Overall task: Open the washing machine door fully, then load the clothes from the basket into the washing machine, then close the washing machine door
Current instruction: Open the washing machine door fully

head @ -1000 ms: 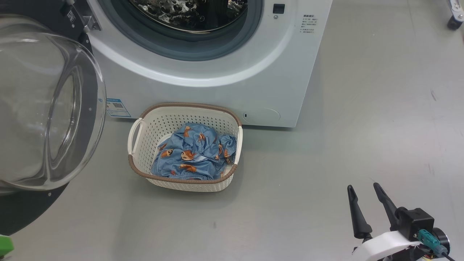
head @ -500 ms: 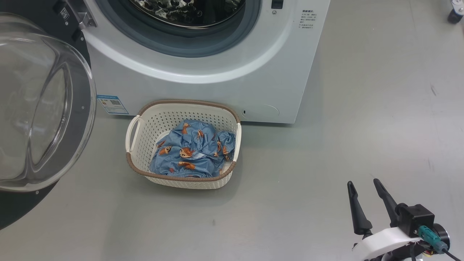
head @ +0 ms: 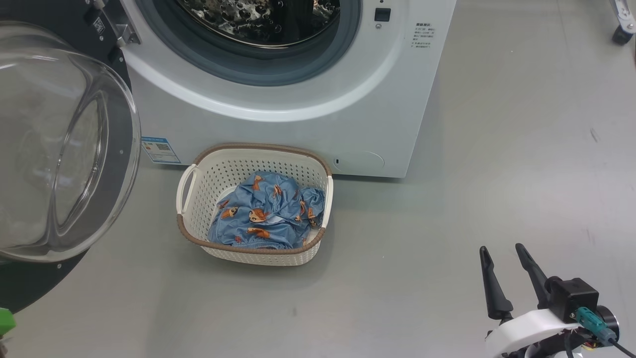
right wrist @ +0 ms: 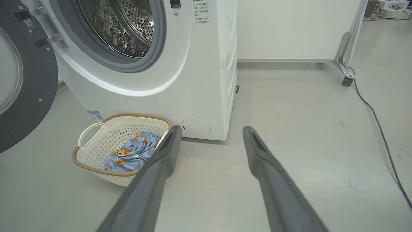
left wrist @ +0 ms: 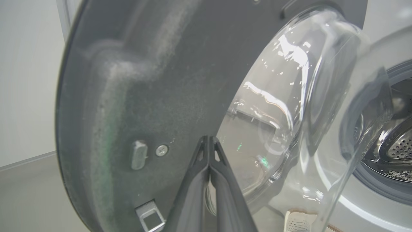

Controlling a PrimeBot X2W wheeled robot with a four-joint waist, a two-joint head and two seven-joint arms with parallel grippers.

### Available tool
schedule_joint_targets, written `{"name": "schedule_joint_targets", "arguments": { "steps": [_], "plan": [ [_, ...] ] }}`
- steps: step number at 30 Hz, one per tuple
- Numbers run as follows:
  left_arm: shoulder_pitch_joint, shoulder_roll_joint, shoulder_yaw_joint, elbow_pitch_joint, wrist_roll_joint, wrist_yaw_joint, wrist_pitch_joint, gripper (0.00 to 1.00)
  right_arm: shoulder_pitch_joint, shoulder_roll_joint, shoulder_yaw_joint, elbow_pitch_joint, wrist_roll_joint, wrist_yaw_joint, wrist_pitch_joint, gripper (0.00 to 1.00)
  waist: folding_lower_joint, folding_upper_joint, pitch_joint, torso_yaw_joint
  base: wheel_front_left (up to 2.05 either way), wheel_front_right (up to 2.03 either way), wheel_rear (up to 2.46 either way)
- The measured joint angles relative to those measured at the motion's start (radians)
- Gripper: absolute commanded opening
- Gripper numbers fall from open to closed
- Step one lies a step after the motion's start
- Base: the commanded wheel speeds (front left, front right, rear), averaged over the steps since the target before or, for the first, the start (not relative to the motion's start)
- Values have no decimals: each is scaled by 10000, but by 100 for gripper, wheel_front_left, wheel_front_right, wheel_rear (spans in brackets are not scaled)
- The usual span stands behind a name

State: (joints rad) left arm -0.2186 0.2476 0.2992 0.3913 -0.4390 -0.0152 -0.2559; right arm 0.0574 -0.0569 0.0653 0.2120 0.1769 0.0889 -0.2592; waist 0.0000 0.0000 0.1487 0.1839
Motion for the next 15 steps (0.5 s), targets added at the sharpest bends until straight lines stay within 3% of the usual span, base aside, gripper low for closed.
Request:
{"name": "schedule_joint_targets", "arguments": {
  "steps": [13,14,15],
  "plan": [
    [321,-769,-297,-1043,663,-410,0,0,14,44,15,173,35,42,0,100,0,0,-469,89,0,0,0],
    [390,-825,-326,-1151,719,-437,0,20,16,52,21,176,48,44,0,100,0,0,-507,83,0,0,0],
    [453,-886,-360,-1258,788,-439,0,62,18,63,23,182,65,46,0,100,0,0,-545,73,0,0,0]
  ]
}}
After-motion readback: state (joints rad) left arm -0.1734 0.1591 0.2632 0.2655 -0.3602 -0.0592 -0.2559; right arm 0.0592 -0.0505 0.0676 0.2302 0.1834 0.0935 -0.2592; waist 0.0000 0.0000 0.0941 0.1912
